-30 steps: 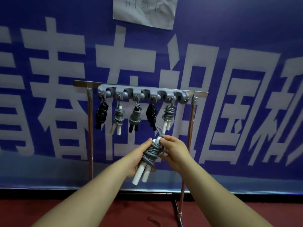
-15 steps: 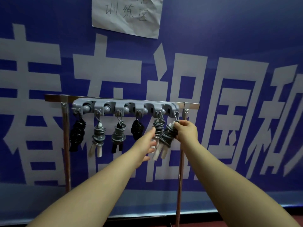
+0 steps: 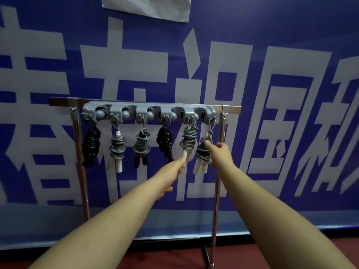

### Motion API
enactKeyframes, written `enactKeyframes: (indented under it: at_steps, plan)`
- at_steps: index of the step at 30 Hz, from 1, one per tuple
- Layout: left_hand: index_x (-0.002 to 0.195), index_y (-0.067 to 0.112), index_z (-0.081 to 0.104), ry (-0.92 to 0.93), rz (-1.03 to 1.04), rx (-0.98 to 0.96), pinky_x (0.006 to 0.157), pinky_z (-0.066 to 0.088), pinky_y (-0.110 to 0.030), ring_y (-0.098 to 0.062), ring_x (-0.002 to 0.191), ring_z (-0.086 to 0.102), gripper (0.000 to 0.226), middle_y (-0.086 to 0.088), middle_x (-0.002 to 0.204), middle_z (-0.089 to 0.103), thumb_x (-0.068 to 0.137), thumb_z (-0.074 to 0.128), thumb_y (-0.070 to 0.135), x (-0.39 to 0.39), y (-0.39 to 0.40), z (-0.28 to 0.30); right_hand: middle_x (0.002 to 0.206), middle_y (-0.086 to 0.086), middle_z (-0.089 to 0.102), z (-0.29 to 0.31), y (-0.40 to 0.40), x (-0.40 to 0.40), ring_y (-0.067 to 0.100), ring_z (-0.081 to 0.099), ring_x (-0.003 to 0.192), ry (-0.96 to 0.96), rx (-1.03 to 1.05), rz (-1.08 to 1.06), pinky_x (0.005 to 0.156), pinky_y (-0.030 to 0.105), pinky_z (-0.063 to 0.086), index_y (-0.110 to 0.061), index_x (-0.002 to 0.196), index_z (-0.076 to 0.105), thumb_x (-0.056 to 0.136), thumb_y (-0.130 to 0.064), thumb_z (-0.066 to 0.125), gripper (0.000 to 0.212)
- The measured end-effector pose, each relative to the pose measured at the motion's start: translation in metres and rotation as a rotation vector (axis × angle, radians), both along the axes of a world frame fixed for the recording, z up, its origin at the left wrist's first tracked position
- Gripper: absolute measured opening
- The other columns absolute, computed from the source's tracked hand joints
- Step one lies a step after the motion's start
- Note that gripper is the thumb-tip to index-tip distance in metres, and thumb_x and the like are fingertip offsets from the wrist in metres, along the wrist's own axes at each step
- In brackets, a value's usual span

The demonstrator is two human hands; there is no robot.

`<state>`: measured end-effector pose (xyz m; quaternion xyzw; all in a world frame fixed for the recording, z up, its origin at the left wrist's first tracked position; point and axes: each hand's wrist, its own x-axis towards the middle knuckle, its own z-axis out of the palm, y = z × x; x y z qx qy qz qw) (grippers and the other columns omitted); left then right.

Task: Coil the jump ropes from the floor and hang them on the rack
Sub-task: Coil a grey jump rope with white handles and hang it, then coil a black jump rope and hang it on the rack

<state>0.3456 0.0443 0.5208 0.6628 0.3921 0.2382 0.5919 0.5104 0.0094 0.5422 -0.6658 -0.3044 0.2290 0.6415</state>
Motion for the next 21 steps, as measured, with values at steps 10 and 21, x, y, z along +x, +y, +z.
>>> enactKeyframes:
  at_steps: [10, 21]
  plan:
    - [0.132, 0.016, 0.051, 0.22, 0.112, -0.029, 0.1, 0.034, -0.027, -0.018, 0.124, 0.047, 0.051, -0.003, 0.137, 0.051, 0.096, 0.042, 0.05, -0.055, -0.017, -0.193, 0.113, 0.007, 0.059, -0.225, -0.043, -0.084, 0.021, 0.06, 0.097, 0.379, -0.33, 0.32, 0.088, 0.037, 0.046, -0.011, 0.113, 0.055, 0.096, -0.036, 0.053, 0.029]
    - [0.109, 0.013, 0.059, 0.399, 0.161, -0.375, 0.089, 0.033, -0.022, -0.018, 0.112, 0.053, 0.031, -0.002, 0.111, 0.059, 0.095, 0.052, 0.04, -0.118, -0.081, -0.423, 0.096, 0.004, 0.064, -0.462, -0.122, -0.127, 0.014, 0.062, 0.087, 0.521, -0.674, 0.325, 0.071, 0.025, 0.048, -0.013, 0.098, 0.061, 0.093, -0.035, 0.059, 0.023]
